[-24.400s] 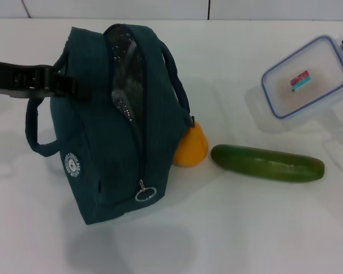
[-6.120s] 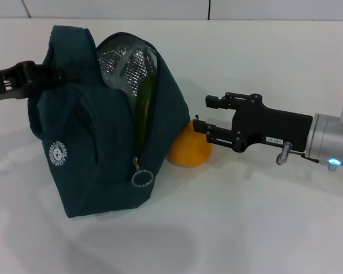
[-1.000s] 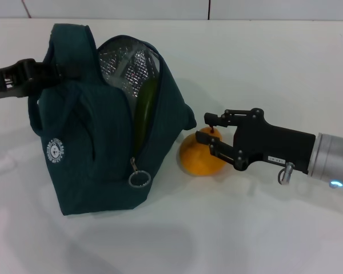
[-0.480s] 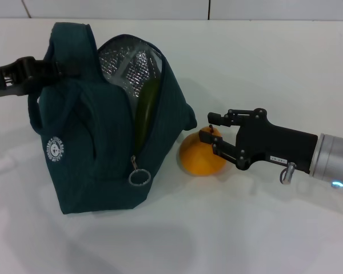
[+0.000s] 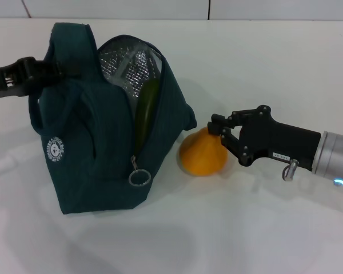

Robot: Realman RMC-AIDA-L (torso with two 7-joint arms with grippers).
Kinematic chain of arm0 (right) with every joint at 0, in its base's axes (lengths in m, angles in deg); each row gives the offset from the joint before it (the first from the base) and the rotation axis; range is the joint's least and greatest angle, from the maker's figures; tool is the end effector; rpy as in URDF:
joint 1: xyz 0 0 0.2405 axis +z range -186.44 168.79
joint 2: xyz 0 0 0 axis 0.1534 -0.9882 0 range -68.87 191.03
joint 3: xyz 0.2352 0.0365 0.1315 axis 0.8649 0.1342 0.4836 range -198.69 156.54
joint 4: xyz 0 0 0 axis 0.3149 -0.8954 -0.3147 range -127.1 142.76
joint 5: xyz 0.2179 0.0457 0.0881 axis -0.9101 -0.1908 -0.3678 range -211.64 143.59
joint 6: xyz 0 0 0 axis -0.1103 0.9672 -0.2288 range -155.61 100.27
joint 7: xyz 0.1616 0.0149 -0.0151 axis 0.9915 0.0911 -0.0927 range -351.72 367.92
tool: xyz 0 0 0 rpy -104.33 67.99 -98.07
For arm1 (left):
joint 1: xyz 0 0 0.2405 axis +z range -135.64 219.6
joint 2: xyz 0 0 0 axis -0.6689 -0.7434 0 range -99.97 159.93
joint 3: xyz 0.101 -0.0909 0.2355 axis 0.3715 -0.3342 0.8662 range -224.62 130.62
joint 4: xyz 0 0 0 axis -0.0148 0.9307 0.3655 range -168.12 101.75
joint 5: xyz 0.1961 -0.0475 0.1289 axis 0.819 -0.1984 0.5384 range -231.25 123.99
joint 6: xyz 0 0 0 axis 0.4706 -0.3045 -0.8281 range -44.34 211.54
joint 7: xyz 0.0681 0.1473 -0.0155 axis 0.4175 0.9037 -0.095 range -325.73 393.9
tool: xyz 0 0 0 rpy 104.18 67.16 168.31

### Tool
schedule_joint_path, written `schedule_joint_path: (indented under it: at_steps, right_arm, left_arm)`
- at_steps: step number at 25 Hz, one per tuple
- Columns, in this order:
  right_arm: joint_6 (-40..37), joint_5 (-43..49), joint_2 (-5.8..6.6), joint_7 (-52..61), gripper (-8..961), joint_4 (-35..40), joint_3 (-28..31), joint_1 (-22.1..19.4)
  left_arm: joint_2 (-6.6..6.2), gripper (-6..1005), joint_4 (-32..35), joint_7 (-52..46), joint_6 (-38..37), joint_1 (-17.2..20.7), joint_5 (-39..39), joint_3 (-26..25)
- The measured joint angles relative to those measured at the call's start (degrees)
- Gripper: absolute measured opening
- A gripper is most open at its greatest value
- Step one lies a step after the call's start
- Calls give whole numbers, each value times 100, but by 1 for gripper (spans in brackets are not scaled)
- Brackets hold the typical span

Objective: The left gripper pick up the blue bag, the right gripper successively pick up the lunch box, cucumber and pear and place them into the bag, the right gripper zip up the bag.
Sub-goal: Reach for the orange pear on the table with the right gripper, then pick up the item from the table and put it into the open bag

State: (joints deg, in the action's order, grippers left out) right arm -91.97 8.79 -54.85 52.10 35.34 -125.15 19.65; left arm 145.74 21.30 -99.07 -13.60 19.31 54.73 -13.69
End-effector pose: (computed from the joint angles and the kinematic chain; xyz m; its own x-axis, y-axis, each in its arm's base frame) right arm 0.2347 0.3631 -0.1163 0.8132 0.0031 -0.5820 -0.2363 -0.9121 -0.3349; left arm -0.3012 0.3534 0.0850 0.1754 0.7673 0.6169 0.9019 -0.3765 0.2118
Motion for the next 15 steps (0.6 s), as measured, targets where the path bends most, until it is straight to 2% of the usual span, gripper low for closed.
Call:
schedule_joint_path:
  at_steps: [3,5,11,15]
  right_arm:
    - [7,3,-1,-76,212,-1,-1,15]
    - [7,9,-4,-79,20,-1,-2,25]
    - [-94,3,14,-85,22,27,78,8]
    - [-684,1,37,-81,24,57,575,-121]
  left_arm:
    - [-1,46,0,0,7,-2,0,0]
    - [-1,46,0,0,9,-21,0,0]
    - [-9,46,1,0,18,-51,0,0]
    - [-10,46,1,0,19,-26,0,0]
